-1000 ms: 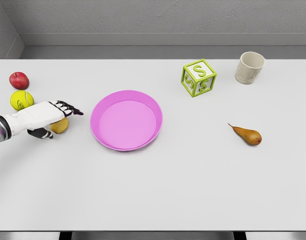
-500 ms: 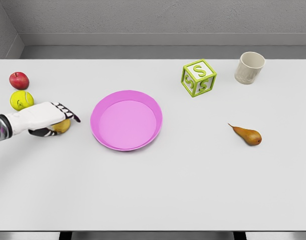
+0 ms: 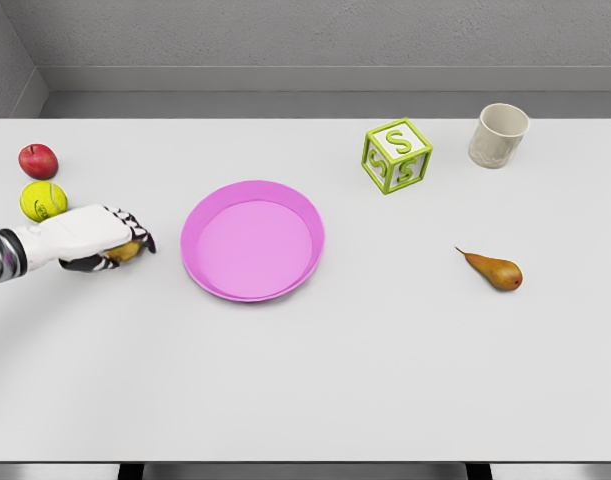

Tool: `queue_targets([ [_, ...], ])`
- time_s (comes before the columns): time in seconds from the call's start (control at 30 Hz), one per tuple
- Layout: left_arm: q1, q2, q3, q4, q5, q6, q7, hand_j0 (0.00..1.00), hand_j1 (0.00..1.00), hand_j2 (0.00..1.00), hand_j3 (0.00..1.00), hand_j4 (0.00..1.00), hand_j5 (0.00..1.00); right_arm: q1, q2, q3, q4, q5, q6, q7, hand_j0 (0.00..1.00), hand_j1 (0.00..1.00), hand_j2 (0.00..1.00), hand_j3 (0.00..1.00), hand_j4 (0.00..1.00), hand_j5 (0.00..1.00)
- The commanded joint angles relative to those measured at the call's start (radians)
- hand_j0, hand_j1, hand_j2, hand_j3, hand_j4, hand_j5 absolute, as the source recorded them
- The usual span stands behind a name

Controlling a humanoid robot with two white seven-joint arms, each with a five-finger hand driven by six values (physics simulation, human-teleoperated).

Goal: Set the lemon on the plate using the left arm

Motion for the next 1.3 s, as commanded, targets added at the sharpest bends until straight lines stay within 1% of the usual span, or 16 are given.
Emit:
queue_targets([
  [0.0, 0.0, 0.001, -0.003, 0.0, 0.001, 0.003, 0.0, 0.51, 0.51, 0.51, 0.51, 0.51, 0.51, 0.0, 0.0, 0.0, 0.0, 0.0, 0.0, 0.0, 1.0, 1.0, 1.0, 1.0, 1.0, 1.0],
  [0.07, 0.0, -0.001, -0.009, 0.0, 0.003, 0.003, 0.0, 0.5, 0.5, 0.5, 0.5, 0.5, 0.5, 0.0, 0.0, 0.0, 0.0, 0.0, 0.0, 0.0, 1.0, 1.0, 1.0, 1.0, 1.0, 1.0],
  [0.13, 0.002, -0.001, -0.009, -0.002, 0.006, 0.003, 0.0, 0.44, 0.44, 0.44, 0.44, 0.44, 0.44, 0.0, 0.0, 0.0, 0.0, 0.0, 0.0, 0.0, 1.0, 1.0, 1.0, 1.0, 1.0, 1.0],
  [0.4, -0.015, -0.004, 0.003, -0.014, 0.034, 0.003, 0.0, 0.45, 0.45, 0.45, 0.45, 0.45, 0.45, 0.0, 0.0, 0.0, 0.0, 0.0, 0.0, 0.0, 1.0, 1.0, 1.0, 1.0, 1.0, 1.0],
  [0.5, -0.014, -0.005, 0.002, -0.044, 0.044, 0.003, 0.0, 0.46, 0.46, 0.46, 0.46, 0.46, 0.46, 0.0, 0.0, -0.002, 0.0, 0.0, 0.0, 0.0, 1.0, 1.0, 1.0, 1.0, 1.0, 1.0],
  [0.6, -0.011, -0.007, -0.005, -0.097, 0.061, 0.003, 0.0, 0.46, 0.46, 0.46, 0.46, 0.46, 0.46, 0.002, 0.0, 0.0, 0.0, 0.0, 0.0, 0.0, 1.0, 1.0, 1.0, 1.0, 1.0, 1.0],
  [0.67, -0.011, -0.014, 0.003, -0.156, 0.064, 0.003, 0.0, 0.46, 0.46, 0.46, 0.46, 0.46, 0.46, 0.002, 0.0, 0.0, 0.0, 0.0, 0.0, 0.0, 1.0, 1.0, 1.0, 1.0, 1.0, 1.0],
  [0.73, -0.011, -0.014, -0.006, -0.187, 0.096, 0.003, 0.0, 0.46, 0.46, 0.46, 0.46, 0.46, 0.46, 0.0, 0.0, 0.0, 0.0, 0.0, 0.0, 0.0, 1.0, 1.0, 1.0, 1.0, 1.0, 1.0],
  [0.8, 0.002, -0.021, -0.012, -0.261, 0.109, 0.003, 0.0, 0.47, 0.47, 0.47, 0.47, 0.47, 0.47, 0.0, 0.0, 0.0, 0.0, 0.0, 0.0, 0.0, 1.0, 1.0, 1.0, 1.0, 1.0, 1.0],
  [0.9, -0.008, -0.076, -0.043, -0.272, 0.112, 0.003, 0.0, 0.47, 0.47, 0.47, 0.47, 0.47, 0.47, 0.0, 0.0, 0.0, 0.0, 0.0, -0.002, 0.0, 1.0, 1.0, 1.0, 1.0, 1.0, 1.0],
  [1.0, -0.029, -0.145, -0.104, -0.272, 0.109, 0.003, 0.0, 0.5, 0.5, 0.5, 0.5, 0.5, 0.5, 0.0, 0.0, 0.0, 0.0, 0.0, 0.0, 0.0, 1.0, 1.0, 1.0, 1.0, 1.0, 1.0],
  [1.03, -0.029, -0.146, -0.106, -0.272, 0.109, 0.003, 0.0, 0.51, 0.51, 0.51, 0.51, 0.51, 0.51, 0.0, 0.0, 0.0, 0.0, 0.0, 0.0, 0.0, 1.0, 1.0, 1.0, 1.0, 1.0, 1.0],
  [1.1, -0.029, -0.163, -0.103, -0.272, 0.112, 0.003, 0.0, 0.93, 0.93, 0.93, 0.93, 0.93, 0.93, 0.0, 0.0, 0.0, 0.0, 0.0, 0.0, 0.0, 1.0, 1.0, 1.0, 1.0, 1.0, 1.0],
  [1.13, -0.028, -0.163, -0.095, -0.269, 0.11, 0.003, 0.0, 0.99, 0.99, 0.99, 0.99, 0.99, 0.99, 0.0, 0.0, 0.0, 0.0, 0.0, 0.0, 0.0, 1.0, 1.0, 1.0, 1.0, 1.0, 1.0],
  [1.2, -0.031, -0.16, -0.083, -0.267, 0.112, 0.003, 0.0, 1.0, 1.0, 1.0, 1.0, 1.0, 1.0, 0.0, 0.0, 0.0, 0.0, 0.0, 0.0, 0.0, 1.0, 1.0, 1.0, 1.0, 1.0, 1.0],
  [1.27, -0.043, -0.153, -0.037, -0.261, 0.112, 0.003, 0.0, 1.0, 1.0, 1.0, 1.0, 1.0, 1.0, 0.0, 0.0, 0.0, 0.0, 0.0, 0.0, 0.0, 1.0, 1.0, 1.0, 1.0, 1.0, 1.0],
])
